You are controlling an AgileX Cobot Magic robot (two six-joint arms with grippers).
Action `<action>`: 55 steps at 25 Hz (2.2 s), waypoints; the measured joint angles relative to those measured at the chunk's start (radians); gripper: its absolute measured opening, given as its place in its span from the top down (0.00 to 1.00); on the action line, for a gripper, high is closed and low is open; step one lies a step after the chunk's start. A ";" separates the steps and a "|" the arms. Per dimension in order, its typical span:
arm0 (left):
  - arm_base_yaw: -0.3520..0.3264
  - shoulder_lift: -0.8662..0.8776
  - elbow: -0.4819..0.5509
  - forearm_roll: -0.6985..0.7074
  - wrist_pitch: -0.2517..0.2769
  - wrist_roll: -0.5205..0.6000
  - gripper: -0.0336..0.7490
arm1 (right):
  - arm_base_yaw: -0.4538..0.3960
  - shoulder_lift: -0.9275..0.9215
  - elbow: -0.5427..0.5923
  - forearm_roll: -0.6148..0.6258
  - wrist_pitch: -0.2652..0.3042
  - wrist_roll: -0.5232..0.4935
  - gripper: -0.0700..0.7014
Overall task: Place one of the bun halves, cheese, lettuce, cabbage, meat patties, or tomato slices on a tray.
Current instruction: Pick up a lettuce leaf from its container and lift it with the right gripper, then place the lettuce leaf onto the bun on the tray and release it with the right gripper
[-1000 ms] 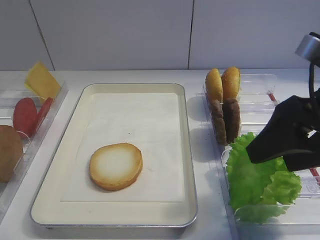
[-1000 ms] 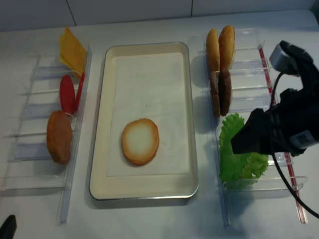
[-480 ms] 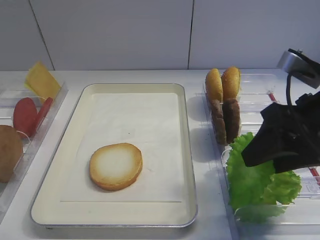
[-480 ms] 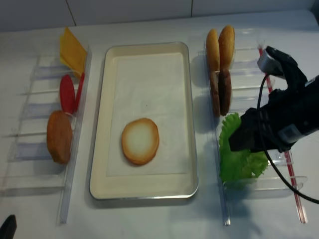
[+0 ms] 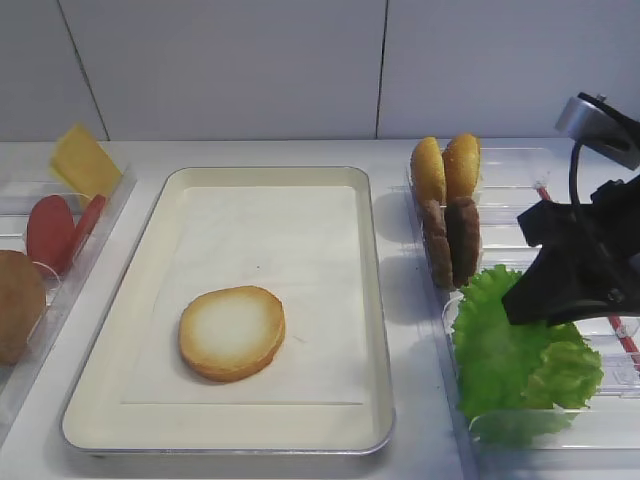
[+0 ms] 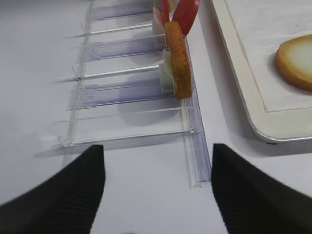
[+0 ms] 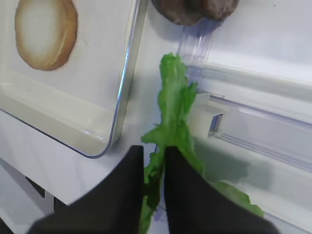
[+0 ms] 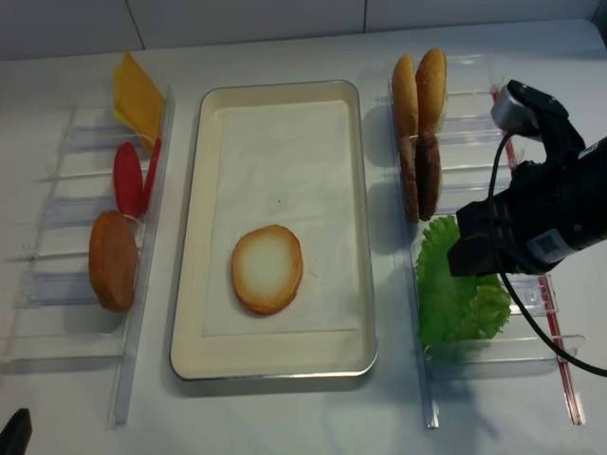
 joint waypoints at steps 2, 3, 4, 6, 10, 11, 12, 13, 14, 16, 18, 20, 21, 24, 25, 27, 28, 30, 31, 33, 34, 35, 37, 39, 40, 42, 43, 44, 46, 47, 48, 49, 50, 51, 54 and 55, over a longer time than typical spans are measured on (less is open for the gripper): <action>0.000 0.000 0.000 0.000 0.000 0.000 0.37 | 0.000 0.000 0.000 -0.011 -0.016 0.002 0.80; 0.000 0.000 0.000 0.000 0.000 0.000 0.37 | 0.000 0.000 0.000 -0.012 -0.023 0.002 0.82; 0.000 0.000 0.000 0.000 0.000 0.000 0.37 | 0.000 0.000 0.000 -0.013 -0.031 0.004 0.83; 0.000 0.000 0.000 0.000 0.000 0.000 0.37 | 0.000 0.000 0.000 -0.015 -0.034 0.004 0.84; 0.000 0.000 0.000 0.000 0.000 0.000 0.37 | 0.000 -0.025 -0.002 0.016 -0.010 -0.022 0.84; 0.000 0.000 0.000 0.000 0.000 0.000 0.37 | 0.000 -0.043 -0.008 0.033 0.004 -0.032 0.84; 0.000 0.000 0.000 0.000 0.000 0.000 0.37 | 0.000 -0.060 -0.014 0.054 0.013 -0.036 0.84; 0.000 0.000 0.000 0.000 0.000 0.000 0.37 | 0.000 -0.079 -0.023 0.074 0.022 -0.042 0.84; 0.000 0.000 0.000 0.000 0.000 0.000 0.37 | 0.000 -0.096 -0.034 0.088 0.029 -0.044 0.84; 0.000 0.000 0.000 0.000 0.000 0.000 0.37 | 0.001 -0.114 -0.052 0.110 0.037 -0.046 0.84; 0.000 0.000 0.000 0.000 0.000 0.000 0.37 | 0.015 -0.119 -0.067 0.117 0.038 -0.048 0.84; 0.000 0.000 0.000 0.000 0.000 0.000 0.37 | 0.052 -0.119 -0.073 0.121 0.015 -0.048 0.84; 0.000 0.000 0.000 0.000 0.000 0.000 0.37 | 0.080 -0.119 -0.073 0.123 -0.001 -0.048 0.84; 0.000 0.000 0.000 0.000 0.000 0.000 0.37 | 0.185 -0.101 -0.085 0.131 -0.054 -0.048 0.84; 0.000 0.000 0.000 0.000 0.000 0.000 0.37 | 0.230 -0.077 -0.098 0.131 -0.069 -0.046 0.84; 0.000 0.000 0.000 0.000 0.000 0.000 0.37 | 0.315 -0.028 -0.135 0.136 -0.097 -0.038 0.84; 0.000 0.000 0.000 0.000 0.000 0.000 0.37 | 0.361 0.005 -0.162 0.136 -0.112 -0.031 0.84; 0.000 0.000 0.000 0.000 0.000 0.000 0.37 | 0.437 0.070 -0.217 0.138 -0.145 -0.018 0.84; 0.000 0.000 0.000 0.000 0.000 0.000 0.37 | 0.471 0.105 -0.250 0.138 -0.155 -0.007 0.84; 0.000 0.000 0.000 0.000 0.000 0.000 0.37 | 0.524 0.177 -0.311 0.128 -0.170 0.019 0.84; 0.000 0.000 0.000 0.000 0.000 0.000 0.37 | 0.541 0.206 -0.343 0.121 -0.177 0.035 0.84; 0.000 0.000 0.000 0.000 0.000 0.000 0.37 | 0.559 0.242 -0.374 0.113 -0.182 0.045 0.84; 0.000 0.000 0.000 0.000 0.000 0.000 0.37 | 0.587 0.305 -0.430 0.107 -0.186 0.054 0.84; 0.000 0.000 0.000 0.000 0.000 0.000 0.37 | 0.614 0.371 -0.488 0.104 -0.190 0.064 0.84; 0.000 0.000 0.000 0.000 0.000 0.000 0.37 | 0.627 0.402 -0.510 0.104 -0.192 0.069 0.84; 0.000 0.000 0.000 0.000 0.000 0.000 0.37 | 0.648 0.455 -0.558 0.102 -0.195 0.075 0.84; 0.000 0.000 0.000 0.000 0.000 0.000 0.37 | 0.658 0.481 -0.579 0.102 -0.199 0.079 0.84; 0.000 0.000 0.000 0.000 0.000 0.000 0.37 | 0.663 0.504 -0.595 0.102 -0.205 0.080 0.84; 0.000 0.000 0.000 0.000 0.000 0.000 0.37 | 0.677 0.537 -0.624 0.102 -0.214 0.084 0.84; 0.000 0.000 0.000 0.000 0.000 0.000 0.37 | 0.679 0.550 -0.633 0.100 -0.222 0.086 0.84; 0.000 0.000 0.000 0.000 0.000 0.000 0.37 | 0.681 0.559 -0.636 0.094 -0.229 0.089 0.84; 0.000 0.000 0.000 0.000 0.000 0.000 0.37 | 0.681 0.566 -0.640 0.074 -0.238 0.101 0.84; 0.000 0.000 0.000 0.000 0.000 0.000 0.37 | 0.681 0.570 -0.640 0.048 -0.251 0.123 0.84; 0.000 0.000 0.000 0.000 0.000 0.000 0.37 | 0.681 0.572 -0.640 0.006 -0.262 0.147 0.84; 0.000 0.000 0.000 0.000 0.000 0.000 0.37 | 0.681 0.581 -0.640 -0.118 -0.277 0.236 0.84; 0.000 0.000 0.000 0.000 0.000 0.000 0.37 | 0.681 0.584 -0.640 -0.160 -0.277 0.256 0.84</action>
